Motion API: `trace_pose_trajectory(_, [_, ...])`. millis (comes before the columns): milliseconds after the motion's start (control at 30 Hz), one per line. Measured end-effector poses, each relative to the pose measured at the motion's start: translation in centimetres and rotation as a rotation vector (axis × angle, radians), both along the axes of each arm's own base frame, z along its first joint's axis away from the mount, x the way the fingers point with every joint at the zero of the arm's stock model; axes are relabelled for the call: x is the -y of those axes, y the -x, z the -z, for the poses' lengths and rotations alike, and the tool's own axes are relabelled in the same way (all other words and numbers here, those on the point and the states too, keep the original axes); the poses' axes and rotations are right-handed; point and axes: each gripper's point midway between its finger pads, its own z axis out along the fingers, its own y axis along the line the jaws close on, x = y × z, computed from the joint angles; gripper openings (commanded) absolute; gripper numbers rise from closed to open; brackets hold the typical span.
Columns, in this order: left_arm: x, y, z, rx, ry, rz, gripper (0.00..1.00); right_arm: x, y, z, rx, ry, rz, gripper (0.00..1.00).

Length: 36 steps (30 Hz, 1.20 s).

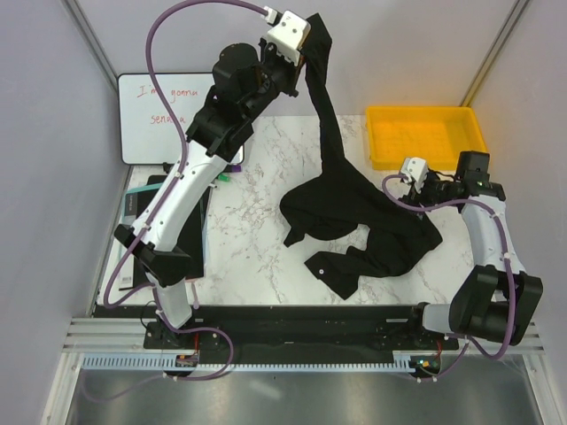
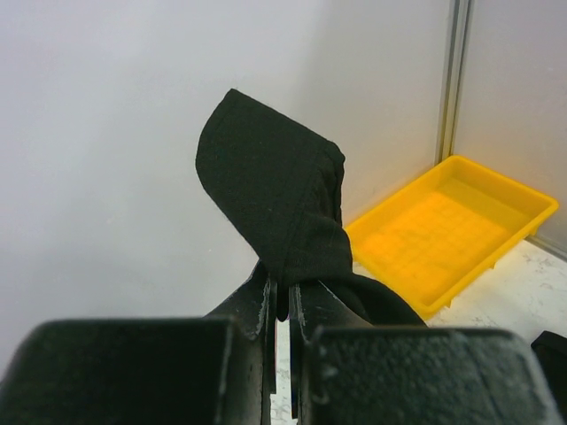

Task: Fold and stack the long sleeve shirts
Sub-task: Flatten the shirt out

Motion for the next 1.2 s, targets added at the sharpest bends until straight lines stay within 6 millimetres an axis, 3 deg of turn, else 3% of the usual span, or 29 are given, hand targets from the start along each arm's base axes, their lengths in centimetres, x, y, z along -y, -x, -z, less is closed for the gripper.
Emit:
trace_pose_trajectory(167, [0.1,-0.5,0.5,-0.005,-0.009,-0.005,0.02,-1.8,1.4,0.9,-0.032,-0.006,-0.065,0.78])
trace_pose_trajectory(333, [0.0,-0.7,0.6,-0.004,-0.009,-0.008,0.02,-3.5,0.9,1.5,-0.037,-0.022,-0.098,0.73])
trace_pose_trajectory(400, [-0.1,-0.7,0.6,-0.004,-0.009,-0.009,0.02,-4.0,0.7,2.1,-0.049,-0.022,-0.114,0.60])
trace_pose_trajectory(433, [-0.1,-0.7,0.5,-0.004,-0.009,-0.009,0.02,-4.2,0.6,2.4,-0.054,-0.018,-0.120,0.48])
trace_pose_trajectory(500, [-0.1,-0.7,0.5,-0.003,-0.009,-0.009,0.02,-4.7,0.4,2.8,-0.057,-0.015,-0.131,0.32])
trace_pose_trajectory(533, [-0.1,-0.7,0.5,-0.003,-0.009,-0.009,0.02,-5.0,0.2,3.0,-0.059,-0.015,-0.135,0.16])
trace_pose_trajectory(600, [-0.1,-0.7,0.5,-0.003,-0.009,-0.009,0.02,-5.3,-0.3,3.4,-0.065,-0.019,-0.131,0.00])
trace_pose_trajectory(733, [-0.2,-0.7,0.6,-0.004,-0.009,-0.010,0.02,-4.8,-2.4,3.7,-0.116,-0.055,-0.046,0.00])
trace_pose_trajectory(833, [-0.1,0.6,2.1,-0.041,-0.037,0.039,0.02,-2.7,-5.7,1.7,-0.119,-0.116,0.072,0.00])
trace_pose_trajectory(933, [1.0,4.6,5.9,-0.126,-0.093,0.190,0.02,-0.1,-8.1,-1.3,-0.092,-0.192,0.183,0.00])
trace_pose_trajectory(967, [2.1,6.9,7.6,-0.162,-0.117,0.264,0.02,0.5,-8.5,-2.1,-0.086,-0.215,0.208,0.00])
trace_pose_trajectory(1033, [5.7,12.6,11.2,-0.232,-0.175,0.454,0.18,1.7,-9.1,-3.9,-0.078,-0.270,0.260,0.00])
trace_pose_trajectory(1067, [7.6,15.3,12.7,-0.262,-0.205,0.542,0.36,2.1,-9.3,-4.6,-0.077,-0.295,0.277,0.00])
trace_pose_trajectory(1100, [10.2,19.1,15.2,-0.312,-0.257,0.660,0.47,2.3,-9.3,-5.0,-0.081,-0.317,0.291,0.00])
trace_pose_trajectory(1167, [13.5,23.8,19.4,-0.394,-0.350,0.808,0.59,2.3,-9.2,-5.3,-0.097,-0.351,0.301,0.00])
trace_pose_trajectory(1200, [14.8,26.0,22.1,-0.448,-0.403,0.869,0.78,2.4,-9.1,-5.3,-0.109,-0.366,0.309,0.00])
